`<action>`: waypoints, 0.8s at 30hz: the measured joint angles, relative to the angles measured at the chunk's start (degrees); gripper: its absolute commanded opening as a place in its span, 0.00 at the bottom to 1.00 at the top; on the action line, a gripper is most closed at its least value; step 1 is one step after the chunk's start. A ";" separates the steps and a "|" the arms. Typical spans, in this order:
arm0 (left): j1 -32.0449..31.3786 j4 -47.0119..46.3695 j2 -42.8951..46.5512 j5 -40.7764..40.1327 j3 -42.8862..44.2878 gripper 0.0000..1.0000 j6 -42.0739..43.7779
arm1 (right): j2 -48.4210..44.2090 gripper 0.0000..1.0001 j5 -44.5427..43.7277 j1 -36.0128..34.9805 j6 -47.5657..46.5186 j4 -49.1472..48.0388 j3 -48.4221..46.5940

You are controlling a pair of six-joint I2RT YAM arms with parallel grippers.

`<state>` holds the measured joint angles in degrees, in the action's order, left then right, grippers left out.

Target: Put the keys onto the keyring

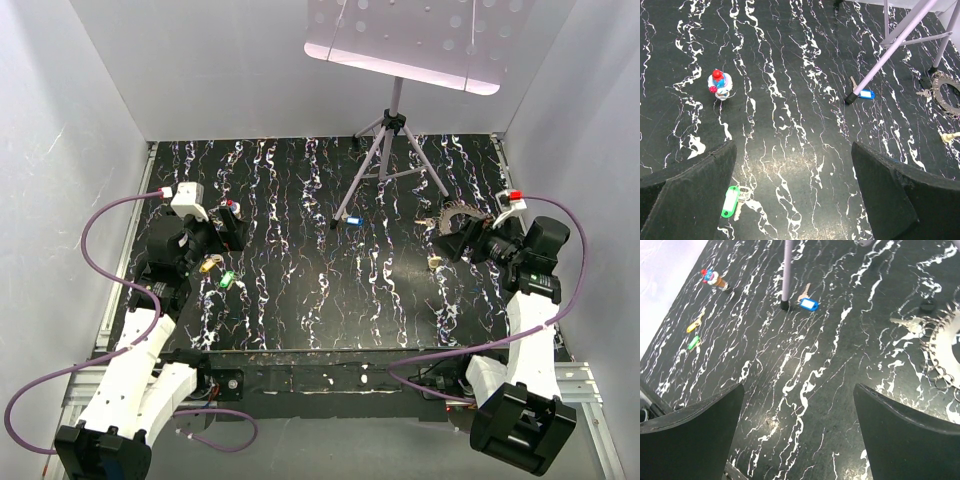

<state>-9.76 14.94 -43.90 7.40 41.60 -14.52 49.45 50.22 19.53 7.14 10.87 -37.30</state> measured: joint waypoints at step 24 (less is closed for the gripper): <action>0.00 -0.04 -1.64 2.32 0.00 1.00 0.00 | 0.00 1.00 11.96 0.00 -10.47 -0.50 0.81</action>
<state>-9.76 14.90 -45.54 9.72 41.60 -14.52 49.45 62.17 19.53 -3.33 10.37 -36.49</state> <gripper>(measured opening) 0.992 0.997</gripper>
